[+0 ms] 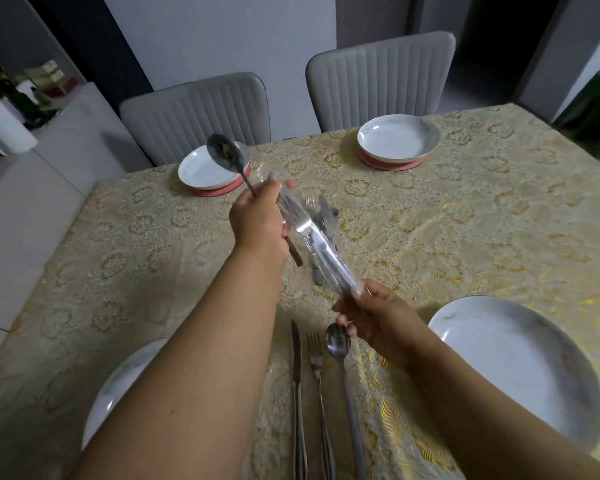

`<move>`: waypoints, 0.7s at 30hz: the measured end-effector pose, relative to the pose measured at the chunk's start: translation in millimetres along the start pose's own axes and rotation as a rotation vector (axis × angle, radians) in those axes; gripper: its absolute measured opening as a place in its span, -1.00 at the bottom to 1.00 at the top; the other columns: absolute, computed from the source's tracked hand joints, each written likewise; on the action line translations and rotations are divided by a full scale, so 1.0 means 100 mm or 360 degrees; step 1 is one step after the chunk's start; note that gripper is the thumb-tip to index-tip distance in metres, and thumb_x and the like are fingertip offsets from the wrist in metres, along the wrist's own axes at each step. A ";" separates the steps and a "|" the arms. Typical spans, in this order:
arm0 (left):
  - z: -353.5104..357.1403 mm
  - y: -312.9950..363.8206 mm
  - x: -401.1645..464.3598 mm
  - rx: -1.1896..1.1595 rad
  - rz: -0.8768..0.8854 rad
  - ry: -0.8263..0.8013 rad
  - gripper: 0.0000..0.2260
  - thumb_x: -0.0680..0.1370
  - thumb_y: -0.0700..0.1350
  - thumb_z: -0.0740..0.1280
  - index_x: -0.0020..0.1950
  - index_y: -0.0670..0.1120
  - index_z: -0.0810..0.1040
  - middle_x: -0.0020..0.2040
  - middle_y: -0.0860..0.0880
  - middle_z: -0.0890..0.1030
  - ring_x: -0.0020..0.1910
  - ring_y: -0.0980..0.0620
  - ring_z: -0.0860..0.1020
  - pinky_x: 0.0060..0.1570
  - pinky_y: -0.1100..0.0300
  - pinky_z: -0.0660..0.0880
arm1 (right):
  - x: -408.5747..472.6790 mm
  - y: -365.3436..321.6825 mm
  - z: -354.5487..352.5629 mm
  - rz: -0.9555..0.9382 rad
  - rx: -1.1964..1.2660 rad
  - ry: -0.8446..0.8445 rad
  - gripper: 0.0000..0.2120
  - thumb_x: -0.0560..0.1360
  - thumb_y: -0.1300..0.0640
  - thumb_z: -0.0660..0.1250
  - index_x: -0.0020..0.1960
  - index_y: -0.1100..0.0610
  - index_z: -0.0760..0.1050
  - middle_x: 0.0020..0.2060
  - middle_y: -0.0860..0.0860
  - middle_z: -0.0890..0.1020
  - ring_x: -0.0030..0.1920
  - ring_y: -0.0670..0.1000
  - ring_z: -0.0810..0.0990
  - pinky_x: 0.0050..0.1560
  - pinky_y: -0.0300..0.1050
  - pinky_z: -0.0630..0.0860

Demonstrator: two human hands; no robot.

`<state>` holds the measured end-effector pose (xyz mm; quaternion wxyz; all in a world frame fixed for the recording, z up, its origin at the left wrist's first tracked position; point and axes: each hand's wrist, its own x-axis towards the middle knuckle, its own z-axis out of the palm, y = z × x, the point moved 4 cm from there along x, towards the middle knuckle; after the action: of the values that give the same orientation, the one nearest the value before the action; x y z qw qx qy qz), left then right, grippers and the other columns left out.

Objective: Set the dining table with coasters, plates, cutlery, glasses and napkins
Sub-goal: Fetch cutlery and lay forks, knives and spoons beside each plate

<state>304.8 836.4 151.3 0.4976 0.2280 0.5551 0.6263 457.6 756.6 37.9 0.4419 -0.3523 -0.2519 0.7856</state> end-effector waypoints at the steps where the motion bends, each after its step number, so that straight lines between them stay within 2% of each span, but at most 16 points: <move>1: 0.02 0.05 -0.05 0.0018 0.0051 -0.0017 -0.90 0.57 -0.08 0.35 -0.15 -0.03 0.54 -0.06 -0.12 0.70 -0.39 0.11 0.57 -0.59 0.37 0.31 | -0.01 0.02 0.02 0.0012 0.0141 0.0010 -0.78 0.50 0.13 0.21 0.03 0.28 0.43 -0.23 0.20 0.58 -0.31 0.07 0.58 -0.41 -0.18 0.53; 4: 0.13 0.24 -0.22 0.0106 0.0238 -0.0106 -0.91 0.57 -0.09 0.34 -0.13 -0.03 0.54 -0.11 -0.09 0.71 -0.37 0.14 0.57 -0.53 0.36 0.35 | 0.02 0.10 0.03 0.0095 0.0427 0.0167 -0.63 0.56 -0.03 0.15 0.08 0.27 0.50 -0.17 0.17 0.65 -0.19 0.12 0.65 -0.31 -0.14 0.60; 7: 0.23 0.46 -0.39 0.0184 0.0474 -0.0183 -0.89 0.57 -0.09 0.33 -0.16 -0.01 0.57 -0.14 -0.05 0.71 -0.40 0.17 0.48 -0.39 0.29 0.34 | 0.06 0.16 0.03 0.0122 0.0437 0.0242 -0.61 0.60 -0.06 0.12 0.13 0.26 0.47 -0.22 0.14 0.67 -0.30 0.08 0.67 -0.41 -0.17 0.57; 9: 0.27 0.60 -0.47 0.0161 0.0532 -0.0218 -0.88 0.57 -0.12 0.33 -0.17 -0.03 0.56 -0.16 -0.06 0.70 -0.45 0.17 0.45 -0.45 0.32 0.32 | 0.05 0.16 0.04 0.0098 0.0335 0.0178 -0.58 0.56 -0.08 0.13 0.05 0.26 0.54 -0.27 0.11 0.66 -0.35 0.03 0.62 -0.47 -0.21 0.54; 11: 0.27 0.72 -0.48 0.0075 0.0459 -0.0225 -0.90 0.58 -0.13 0.31 -0.13 -0.08 0.55 -0.18 -0.08 0.69 -0.49 0.15 0.42 -0.55 0.35 0.25 | 0.01 0.14 0.07 0.0082 0.0272 0.0057 -0.54 0.51 -0.12 0.12 -0.06 0.19 0.65 -0.25 0.11 0.64 -0.33 0.02 0.56 -0.49 -0.22 0.51; 13: 0.26 0.81 -0.42 -0.0016 0.0382 -0.0232 -0.87 0.59 -0.13 0.28 -0.13 -0.13 0.52 -0.19 -0.10 0.68 -0.53 0.12 0.34 -0.57 0.32 0.18 | -0.01 0.12 0.08 0.0077 0.0264 -0.0082 -0.52 0.53 -0.14 0.10 -0.06 0.16 0.67 -0.21 0.14 0.63 -0.34 0.03 0.52 -0.50 -0.21 0.48; 15: 0.23 0.87 -0.36 -0.0007 0.0371 -0.0218 -0.84 0.61 -0.13 0.25 -0.14 -0.14 0.51 -0.17 -0.11 0.69 -0.58 0.13 0.29 -0.58 0.30 0.16 | -0.02 0.11 0.11 0.0080 0.0274 -0.0234 -0.59 0.49 -0.11 0.26 0.02 0.23 0.60 -0.22 0.17 0.59 -0.39 0.02 0.50 -0.53 -0.21 0.41; 17: 0.20 0.92 -0.30 0.0045 0.0399 -0.0177 -0.87 0.60 -0.13 0.26 -0.07 -0.16 0.53 -0.13 -0.13 0.70 -0.59 0.15 0.32 -0.58 0.31 0.19 | 0.00 0.10 0.12 0.0080 0.0232 -0.0386 -0.59 0.36 0.00 0.45 0.06 0.28 0.57 -0.26 0.17 0.56 -0.47 0.00 0.47 -0.50 -0.19 0.25; 19: 0.14 0.96 -0.20 0.0054 0.0417 -0.0074 -0.87 0.60 -0.13 0.28 0.02 -0.17 0.54 -0.10 -0.13 0.70 -0.58 0.17 0.40 -0.59 0.33 0.26 | -0.01 0.08 0.10 0.0074 0.0043 -0.0406 -0.71 0.38 0.05 0.42 -0.01 0.24 0.60 -0.30 0.11 0.54 -0.52 -0.05 0.39 -0.47 -0.18 0.13; 21: 0.01 0.99 -0.01 0.0027 0.0391 0.0092 -0.87 0.58 -0.15 0.30 0.05 -0.19 0.55 -0.13 -0.09 0.69 -0.59 0.18 0.39 -0.61 0.33 0.26 | -0.03 0.01 0.02 0.0058 -0.0225 -0.0312 -0.79 0.43 0.01 0.32 -0.13 0.14 0.62 -0.37 0.04 0.50 -0.54 -0.09 0.28 -0.50 -0.22 0.08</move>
<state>269.2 846.7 243.5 0.3991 0.2803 0.5422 0.6842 457.0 753.2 39.4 0.3748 -0.3087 -0.3422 0.8044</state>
